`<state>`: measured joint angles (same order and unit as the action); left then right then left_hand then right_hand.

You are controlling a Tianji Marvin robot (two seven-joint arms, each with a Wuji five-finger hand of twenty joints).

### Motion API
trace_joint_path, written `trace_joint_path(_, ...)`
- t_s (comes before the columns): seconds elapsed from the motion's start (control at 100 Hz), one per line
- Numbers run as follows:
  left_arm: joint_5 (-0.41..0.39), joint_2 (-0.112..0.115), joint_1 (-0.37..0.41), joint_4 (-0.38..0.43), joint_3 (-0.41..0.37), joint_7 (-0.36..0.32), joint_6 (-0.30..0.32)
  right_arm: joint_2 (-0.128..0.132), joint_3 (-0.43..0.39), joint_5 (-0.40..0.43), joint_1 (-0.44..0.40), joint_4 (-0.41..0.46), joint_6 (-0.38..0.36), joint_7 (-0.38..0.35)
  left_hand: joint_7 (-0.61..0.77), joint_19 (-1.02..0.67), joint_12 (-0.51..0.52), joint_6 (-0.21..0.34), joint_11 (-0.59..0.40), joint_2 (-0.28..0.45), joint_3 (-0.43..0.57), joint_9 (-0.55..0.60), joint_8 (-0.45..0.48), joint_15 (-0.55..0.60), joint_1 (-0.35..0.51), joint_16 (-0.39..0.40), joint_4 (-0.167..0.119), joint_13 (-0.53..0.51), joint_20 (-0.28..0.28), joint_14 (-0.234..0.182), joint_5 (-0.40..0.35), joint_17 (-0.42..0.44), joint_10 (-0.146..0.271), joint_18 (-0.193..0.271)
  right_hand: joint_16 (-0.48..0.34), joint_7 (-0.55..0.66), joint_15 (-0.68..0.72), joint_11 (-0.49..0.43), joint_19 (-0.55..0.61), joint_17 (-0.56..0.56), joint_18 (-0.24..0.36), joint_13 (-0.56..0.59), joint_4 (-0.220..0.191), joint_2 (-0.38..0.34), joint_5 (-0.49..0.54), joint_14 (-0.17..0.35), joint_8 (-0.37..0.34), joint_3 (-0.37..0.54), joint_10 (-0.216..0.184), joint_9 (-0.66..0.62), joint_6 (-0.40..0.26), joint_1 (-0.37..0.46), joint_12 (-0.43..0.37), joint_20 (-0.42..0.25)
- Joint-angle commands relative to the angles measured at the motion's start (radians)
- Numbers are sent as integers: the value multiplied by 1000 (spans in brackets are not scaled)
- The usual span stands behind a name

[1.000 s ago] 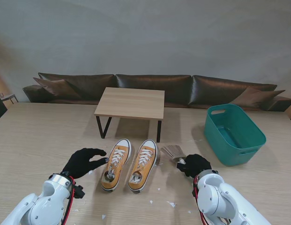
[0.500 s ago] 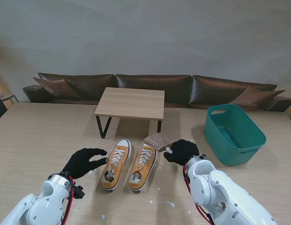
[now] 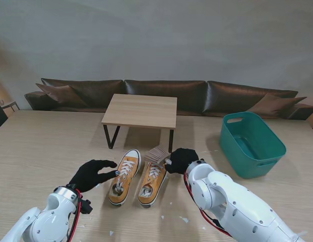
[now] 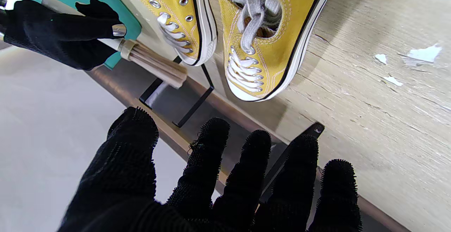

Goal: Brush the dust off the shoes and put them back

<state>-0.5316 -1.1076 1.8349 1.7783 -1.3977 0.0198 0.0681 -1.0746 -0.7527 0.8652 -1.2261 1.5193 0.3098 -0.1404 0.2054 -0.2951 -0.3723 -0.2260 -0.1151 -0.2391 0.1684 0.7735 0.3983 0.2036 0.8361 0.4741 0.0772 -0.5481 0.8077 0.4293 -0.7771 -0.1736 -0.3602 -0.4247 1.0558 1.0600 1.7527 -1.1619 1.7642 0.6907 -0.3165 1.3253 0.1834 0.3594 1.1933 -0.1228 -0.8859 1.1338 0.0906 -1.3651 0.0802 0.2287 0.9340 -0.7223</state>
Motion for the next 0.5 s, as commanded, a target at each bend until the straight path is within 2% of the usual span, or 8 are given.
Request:
trace_joint_path(0.0, 5, -1, 2, 1, 0, -21, -3, -2, 5, 14, 12, -5, -14, -28, -6, 29, 12, 5, 0, 37, -24, -11, -4, -11, 17, -6, -40, 22, -3, 1, 4, 16, 1, -1, -8, 0, 65, -91, 70, 467, 20, -13, -32, -58, 111, 146, -9, 78, -25, -83, 90, 36, 8, 3)
trace_joint_path(0.36, 4, -2, 3, 1, -2, -18, 2, 31, 22, 101, 32, -9, -73, -148, -5, 28, 10, 2, 0, 42, -31, -10, -4, -10, 24, -4, -42, 23, -3, 1, 0, 16, -3, 0, -10, 4, 62, -91, 72, 469, 46, -12, -35, -72, 105, 176, -13, 64, -44, -82, 69, 25, 13, 8)
trace_joint_path(0.49, 4, -4, 7, 2, -5, -7, 6, 42, 3, 127, 22, 5, -98, -196, -4, 27, 9, 1, 0, 42, -33, -7, -3, -9, 25, -4, -42, 21, -3, 1, -2, 15, -2, -2, -10, 6, 60, -89, 71, 469, 58, -11, -36, -79, 102, 184, -14, 58, -50, -82, 62, 22, 14, 11)
